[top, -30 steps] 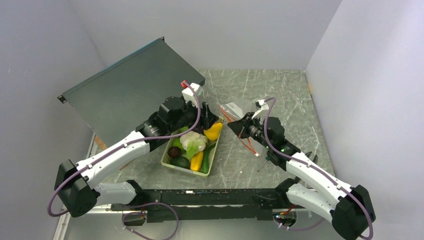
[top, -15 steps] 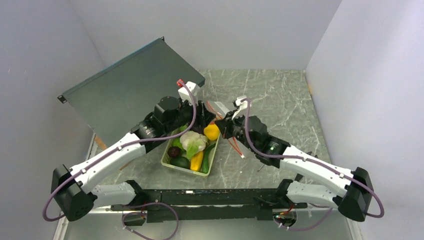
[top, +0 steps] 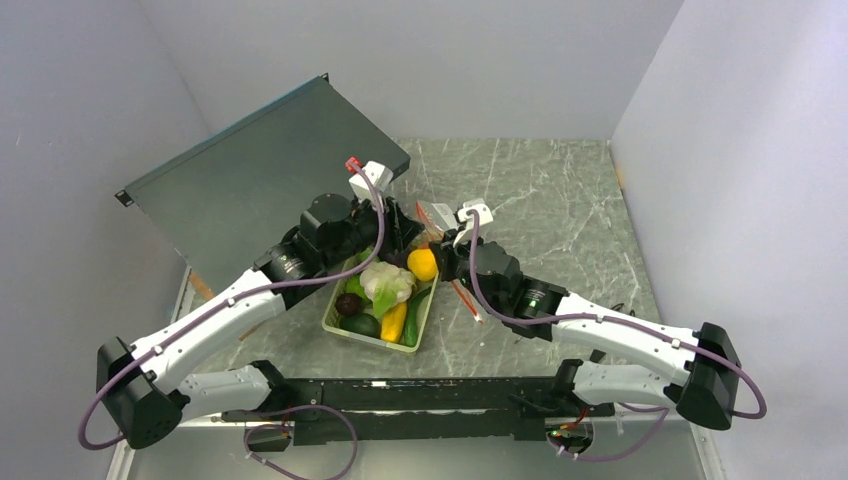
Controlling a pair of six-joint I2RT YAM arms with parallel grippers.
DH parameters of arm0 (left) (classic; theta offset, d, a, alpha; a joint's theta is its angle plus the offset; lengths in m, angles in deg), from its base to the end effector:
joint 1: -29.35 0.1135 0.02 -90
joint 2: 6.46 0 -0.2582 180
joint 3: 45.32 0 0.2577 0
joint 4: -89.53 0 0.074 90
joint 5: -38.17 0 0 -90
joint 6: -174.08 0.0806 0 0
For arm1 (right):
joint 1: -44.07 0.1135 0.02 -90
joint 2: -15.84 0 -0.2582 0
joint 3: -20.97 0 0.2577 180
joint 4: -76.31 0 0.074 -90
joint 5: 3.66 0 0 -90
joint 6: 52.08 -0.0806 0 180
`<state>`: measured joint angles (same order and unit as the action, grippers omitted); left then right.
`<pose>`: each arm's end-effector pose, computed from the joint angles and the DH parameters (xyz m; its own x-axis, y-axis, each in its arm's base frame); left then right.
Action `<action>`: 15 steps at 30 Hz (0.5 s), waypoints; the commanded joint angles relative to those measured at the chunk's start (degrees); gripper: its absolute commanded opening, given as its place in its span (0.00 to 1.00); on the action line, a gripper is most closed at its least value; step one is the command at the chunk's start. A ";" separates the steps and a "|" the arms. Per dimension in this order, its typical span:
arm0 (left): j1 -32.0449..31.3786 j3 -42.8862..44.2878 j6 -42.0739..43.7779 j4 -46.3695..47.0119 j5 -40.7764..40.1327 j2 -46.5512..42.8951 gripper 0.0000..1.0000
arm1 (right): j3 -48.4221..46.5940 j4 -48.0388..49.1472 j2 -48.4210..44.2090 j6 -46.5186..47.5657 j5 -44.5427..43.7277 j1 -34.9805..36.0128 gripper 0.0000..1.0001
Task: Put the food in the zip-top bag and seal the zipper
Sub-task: Open the zipper of the food storage bag.
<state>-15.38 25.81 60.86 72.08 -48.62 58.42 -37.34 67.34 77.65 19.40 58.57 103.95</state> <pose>0.2228 -0.2271 0.3453 -0.4192 -0.1388 -0.8972 0.6272 0.6702 -0.3967 0.1816 0.2382 0.2940 -0.2733 0.0889 -0.9578 -0.4748 0.8535 0.2147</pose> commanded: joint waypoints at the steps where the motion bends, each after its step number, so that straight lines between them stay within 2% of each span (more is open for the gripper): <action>1: -0.03 0.15 -0.49 2.74 -2.25 -3.13 0.47 | -1.78 3.09 -1.46 1.16 -1.85 0.21 0.00; 4: 0.87 0.13 -2.12 2.53 -1.22 -2.47 0.50 | -1.50 3.97 -1.15 1.17 -1.73 0.40 0.00; 9: 3.65 0.51 -5.01 3.00 2.92 -0.94 0.35 | -1.31 5.05 -0.89 0.71 -2.44 0.89 0.00; 15: 4.32 1.07 -5.69 2.86 4.45 0.76 0.38 | -1.82 5.91 -0.22 0.93 -2.40 1.26 0.00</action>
<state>-11.19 25.70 56.79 72.38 -46.64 58.29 -37.34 69.81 77.54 19.75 57.65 104.67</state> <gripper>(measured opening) 0.368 0.009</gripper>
